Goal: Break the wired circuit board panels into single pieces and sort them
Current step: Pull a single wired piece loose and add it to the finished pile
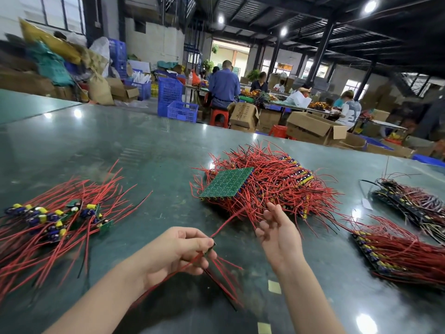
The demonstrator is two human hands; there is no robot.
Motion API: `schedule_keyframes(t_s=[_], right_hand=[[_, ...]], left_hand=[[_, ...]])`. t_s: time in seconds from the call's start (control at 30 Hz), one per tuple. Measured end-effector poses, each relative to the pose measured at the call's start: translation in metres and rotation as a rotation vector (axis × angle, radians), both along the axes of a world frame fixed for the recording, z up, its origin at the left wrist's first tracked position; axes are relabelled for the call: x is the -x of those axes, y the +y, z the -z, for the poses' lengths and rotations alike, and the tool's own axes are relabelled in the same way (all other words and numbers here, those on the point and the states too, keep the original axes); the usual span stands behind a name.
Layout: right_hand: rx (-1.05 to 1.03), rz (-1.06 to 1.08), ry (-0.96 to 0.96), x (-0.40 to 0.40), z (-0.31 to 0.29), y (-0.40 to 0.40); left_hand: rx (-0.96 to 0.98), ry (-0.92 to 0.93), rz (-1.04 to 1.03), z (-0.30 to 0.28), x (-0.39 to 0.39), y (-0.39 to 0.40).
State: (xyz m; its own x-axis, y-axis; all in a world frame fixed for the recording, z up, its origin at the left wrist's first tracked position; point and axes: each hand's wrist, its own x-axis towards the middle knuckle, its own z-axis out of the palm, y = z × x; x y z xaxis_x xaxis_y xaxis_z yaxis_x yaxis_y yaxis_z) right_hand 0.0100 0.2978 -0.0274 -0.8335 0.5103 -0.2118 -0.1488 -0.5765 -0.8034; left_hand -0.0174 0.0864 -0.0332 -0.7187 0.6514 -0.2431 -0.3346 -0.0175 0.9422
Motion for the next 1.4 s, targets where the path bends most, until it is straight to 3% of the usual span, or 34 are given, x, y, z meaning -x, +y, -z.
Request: schedule_keyframes(t_s=[0.07, 0.1, 0.2, 0.27, 0.33, 0.4, 0.5, 0.57, 0.67, 0.77, 0.83, 0.97, 1.13, 1.2, 1.3, 1.4], right_hand=[[-0.110, -0.036, -0.027, 0.000, 0.001, -0.007], [-0.280, -0.077, -0.069, 0.000, 0.002, -0.012], [-1.056, -0.184, -0.146, -0.002, 0.011, -0.029], [-1.439, -0.301, -0.126, -0.003, 0.018, -0.037], [-1.689, -0.429, -0.132, -0.003, 0.024, -0.040], [-1.780, -0.523, -0.144, -0.005, 0.028, -0.042], [-1.802, -0.589, -0.131, -0.007, 0.030, -0.049], [-1.744, -0.573, -0.111, -0.008, 0.029, -0.052], [-1.649, -0.487, -0.081, -0.010, 0.026, -0.053], [-1.549, -0.339, -0.067, -0.009, 0.024, -0.051], [-1.435, -0.237, -0.043, -0.008, 0.020, -0.049], [-1.217, -0.177, -0.005, -0.010, 0.013, -0.048], [-0.872, -0.586, 0.015, -0.012, 0.002, -0.043], [-0.742, -0.623, 0.053, -0.014, -0.002, -0.037], [-0.910, -0.513, 0.050, -0.011, -0.001, -0.030], [-1.027, -0.536, 0.028, -0.009, 0.005, -0.033]], left_hand=[[0.062, 0.006, -0.093, 0.000, 0.008, -0.004], [0.094, 0.021, -0.163, 0.001, 0.013, -0.007], [0.177, 0.140, -0.415, 0.002, 0.030, -0.021], [0.272, 0.298, -0.587, 0.002, 0.040, -0.034], [0.421, 0.480, -0.728, 0.002, 0.048, -0.049], [0.691, 0.626, -0.868, 0.001, 0.054, -0.062], [1.171, 0.769, -1.020, 0.005, 0.058, -0.073], [1.271, 0.850, -0.995, 0.009, 0.057, -0.069], [0.982, 0.995, -0.838, 0.011, 0.048, -0.044], [0.479, 0.580, -0.501, 0.011, 0.032, -0.017], [0.303, 0.375, -0.355, 0.015, 0.028, -0.010], [0.180, 0.419, -0.355, 0.017, 0.023, -0.009], [0.025, 0.390, -0.332, 0.016, 0.016, -0.003], [-0.041, 0.318, -0.314, 0.015, 0.016, -0.002], [-0.105, 0.219, -0.291, 0.015, 0.015, 0.000], [-0.089, 0.204, -0.268, 0.017, 0.013, 0.000]])
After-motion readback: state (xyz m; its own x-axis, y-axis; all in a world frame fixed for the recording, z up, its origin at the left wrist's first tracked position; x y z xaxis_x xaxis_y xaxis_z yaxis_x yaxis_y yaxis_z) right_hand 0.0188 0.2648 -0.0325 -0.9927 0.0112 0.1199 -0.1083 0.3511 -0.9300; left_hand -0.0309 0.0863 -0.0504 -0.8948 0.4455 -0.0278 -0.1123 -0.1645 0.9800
